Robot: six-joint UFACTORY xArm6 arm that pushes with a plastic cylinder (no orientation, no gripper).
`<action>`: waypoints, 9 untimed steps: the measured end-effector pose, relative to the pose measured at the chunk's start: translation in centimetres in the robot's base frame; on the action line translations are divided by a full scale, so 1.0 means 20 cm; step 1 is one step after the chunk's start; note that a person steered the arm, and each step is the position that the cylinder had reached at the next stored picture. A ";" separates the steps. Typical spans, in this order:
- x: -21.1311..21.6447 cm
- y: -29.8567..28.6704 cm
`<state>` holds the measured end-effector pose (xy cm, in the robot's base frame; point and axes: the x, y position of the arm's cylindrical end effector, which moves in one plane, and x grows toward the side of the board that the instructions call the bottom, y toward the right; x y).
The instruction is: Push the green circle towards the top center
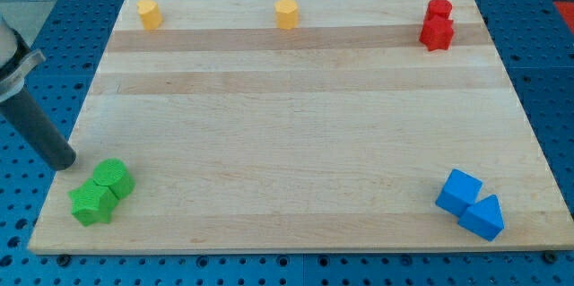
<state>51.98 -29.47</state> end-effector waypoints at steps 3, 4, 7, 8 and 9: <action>0.20 0.08; 0.20 0.22; 0.12 0.68; 0.12 0.70; 0.00 0.80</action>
<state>51.99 -13.41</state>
